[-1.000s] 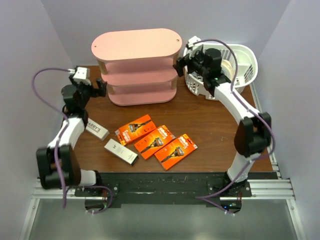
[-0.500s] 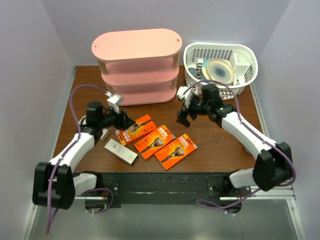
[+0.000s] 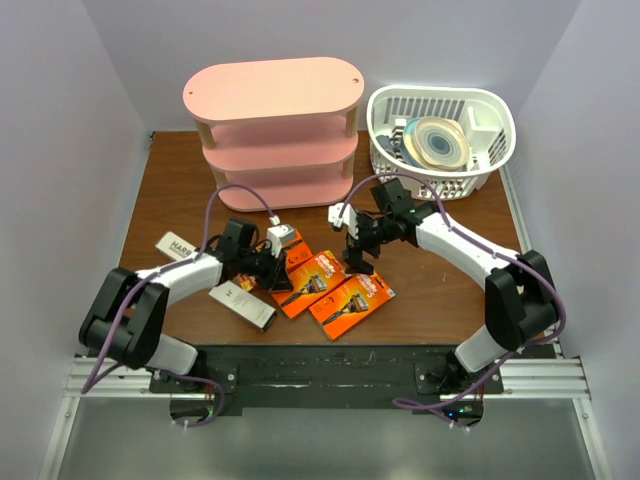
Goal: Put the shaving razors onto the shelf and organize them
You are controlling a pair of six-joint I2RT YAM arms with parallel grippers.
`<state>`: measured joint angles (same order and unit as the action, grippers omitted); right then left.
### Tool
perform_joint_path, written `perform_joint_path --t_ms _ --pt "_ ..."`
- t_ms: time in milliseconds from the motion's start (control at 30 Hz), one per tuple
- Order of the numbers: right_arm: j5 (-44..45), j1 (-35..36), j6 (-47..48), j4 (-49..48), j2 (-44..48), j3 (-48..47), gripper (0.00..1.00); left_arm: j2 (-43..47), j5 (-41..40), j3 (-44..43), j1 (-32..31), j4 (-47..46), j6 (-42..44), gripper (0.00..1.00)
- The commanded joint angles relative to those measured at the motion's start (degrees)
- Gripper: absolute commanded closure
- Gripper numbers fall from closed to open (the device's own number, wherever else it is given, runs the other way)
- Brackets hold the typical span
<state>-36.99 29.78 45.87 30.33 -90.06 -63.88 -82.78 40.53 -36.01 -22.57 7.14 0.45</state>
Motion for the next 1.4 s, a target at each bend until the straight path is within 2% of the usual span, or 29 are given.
perform_joint_path --t_ms 0,167,233,400,567,633,700,733,800,833,867,933,1033,1100,1133,1300,1367 --pt "-0.5 1.7 1.2 -1.2 -0.3 -1.7 0.01 -4.7 -9.7 -4.7 0.1 2.9 -2.3 0.87" --pt "0.0 1.9 -0.1 -2.4 0.3 -0.8 0.01 -7.0 -22.0 -7.0 1.2 4.5 -3.1 0.87" --pt "0.3 1.9 -0.3 -2.7 0.9 -0.6 0.01 -7.3 -26.4 -7.8 3.6 5.1 -3.1 0.89" --pt "0.3 1.9 -1.8 -3.9 1.3 -0.5 0.01 -7.4 -30.0 -9.2 10.1 6.8 -3.3 0.91" --pt "0.3 1.8 -2.5 -4.6 0.5 -0.9 0.01 -5.7 -32.4 -9.7 12.7 6.4 -0.7 0.91" --pt "0.0 1.8 -1.9 -3.9 0.2 -1.2 0.01 -3.7 -30.0 -9.4 13.1 6.6 3.0 0.90" --pt "-1.5 1.8 1.6 0.2 -1.3 -2.9 0.01 -1.3 -24.9 -9.3 13.1 6.8 4.6 0.85" --pt "-1.9 1.7 3.0 2.1 -2.0 -3.8 0.01 1.7 -17.8 -8.8 13.1 6.8 5.9 0.82" --pt "-4.4 1.5 9.2 10.3 -4.5 -7.0 0.01 5.0 -10.1 -8.4 12.7 6.7 6.8 0.71" --pt "-5.3 1.4 11.4 13.2 -5.4 -8.2 0.01 7.9 -3.2 -7.4 12.4 6.4 7.5 0.61" --pt "-6.0 1.3 16.5 19.5 -7.4 -10.5 0.01 9.3 -0.4 -6.8 11.0 5.4 7.6 0.57" --pt "-6.7 1.4 21.7 25.5 -9.5 -12.8 0.01 12.4 4.1 -4.3 8.6 3.8 8.0 0.50" --pt "-5.7 1.3 29.4 32.9 -12.4 -15.1 0.01 13.1 4.8 -0.9 1.5 0.4 7.8 0.49" --pt "-5.0 1.4 35.0 35.8 -13.3 -15.0 0.01 12.4 4.3 0.8 -2.2 -2.9 5.5 0.52" --pt "-4.1 1.6 37.5 36.5 -13.7 -14.9 0.01 11.9 3.7 2.2 -2.8 -4.0 2.9 0.56" --pt "-3.0 1.6 38.0 35.1 -16.1 -13.9 0.02 14.5 -1.5 4.5 -3.4 -9.3 -1.9 0.60" --pt "-2.5 1.9 36.5 32.5 -17.4 -13.7 0.09 16.3 -3.5 4.2 -3.2 -8.1 -1.9 0.60"
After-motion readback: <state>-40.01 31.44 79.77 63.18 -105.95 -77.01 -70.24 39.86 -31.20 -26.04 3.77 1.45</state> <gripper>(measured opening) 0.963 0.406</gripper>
